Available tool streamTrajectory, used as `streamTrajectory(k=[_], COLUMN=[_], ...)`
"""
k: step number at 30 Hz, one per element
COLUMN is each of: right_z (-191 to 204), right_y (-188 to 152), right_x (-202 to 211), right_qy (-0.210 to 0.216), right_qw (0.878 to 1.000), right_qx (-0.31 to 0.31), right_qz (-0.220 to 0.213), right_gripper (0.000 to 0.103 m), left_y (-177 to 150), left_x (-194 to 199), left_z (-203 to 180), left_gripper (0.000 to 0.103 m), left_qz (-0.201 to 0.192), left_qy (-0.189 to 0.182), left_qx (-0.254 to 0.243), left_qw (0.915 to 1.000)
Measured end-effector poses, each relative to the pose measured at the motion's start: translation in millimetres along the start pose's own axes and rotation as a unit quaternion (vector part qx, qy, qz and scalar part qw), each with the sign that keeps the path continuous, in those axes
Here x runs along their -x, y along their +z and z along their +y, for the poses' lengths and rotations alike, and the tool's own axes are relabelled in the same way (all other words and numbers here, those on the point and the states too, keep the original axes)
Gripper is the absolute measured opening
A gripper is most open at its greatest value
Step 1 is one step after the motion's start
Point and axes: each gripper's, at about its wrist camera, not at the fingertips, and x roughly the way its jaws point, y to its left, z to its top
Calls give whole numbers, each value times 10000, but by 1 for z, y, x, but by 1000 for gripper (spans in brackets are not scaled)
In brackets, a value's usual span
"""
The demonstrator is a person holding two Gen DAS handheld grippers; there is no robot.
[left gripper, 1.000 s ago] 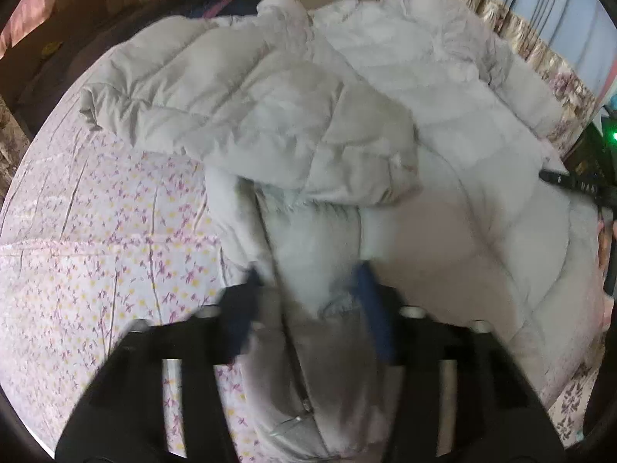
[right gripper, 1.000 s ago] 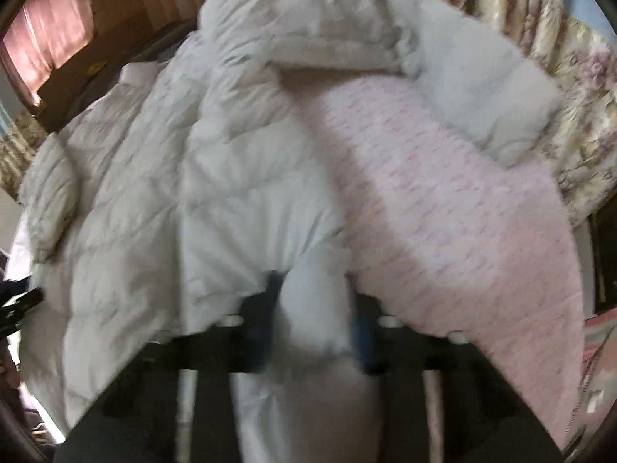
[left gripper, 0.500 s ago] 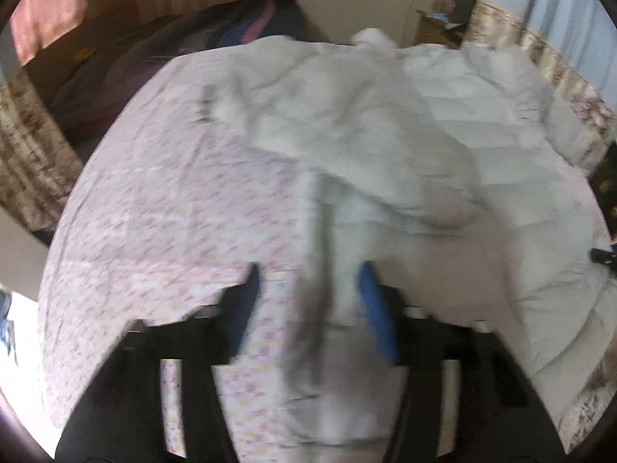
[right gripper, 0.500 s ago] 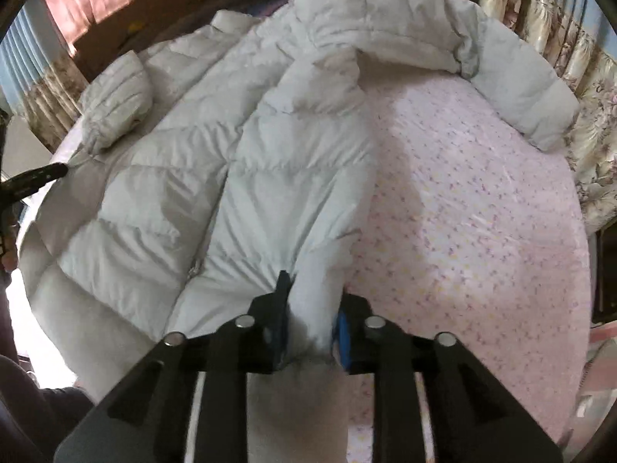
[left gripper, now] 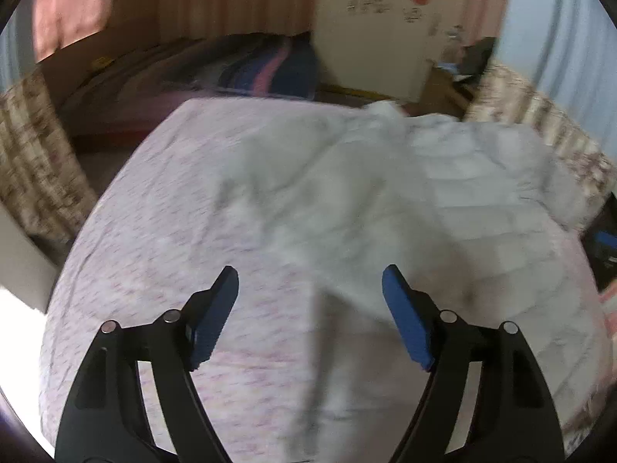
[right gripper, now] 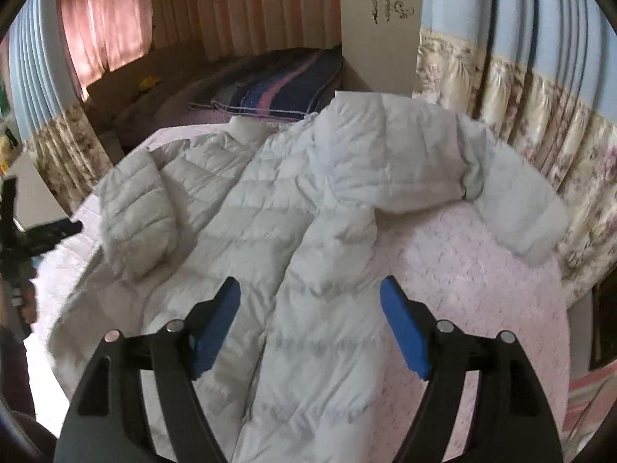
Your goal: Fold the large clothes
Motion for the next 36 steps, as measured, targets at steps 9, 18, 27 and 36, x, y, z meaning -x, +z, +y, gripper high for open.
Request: streamTrajectory(k=[9,18,27,36], right_z=[-46,-79,-141,-253], right_y=[1,0,28,14], right_x=[-11,-14,4,-8], right_qy=[0,106,-233,-603], right_qw=[9982,9961,9847,9445], right_qx=[-598,-860,-1466,-3044], right_qz=[44,-150,-917,-1080], right_gripper=[76,76,76,79], left_y=[-13,32,118,94], left_x=[-61,-128,-97,-172], left_z=[-122,-79,-149,-248], left_gripper=[41,4,4,37], left_qz=[696,1761,946,1406], left_qy=[-505,-1197,-2505,-1724], left_qx=[-1601,-148,105,-898], left_qw=[9833,9770,9634,9708])
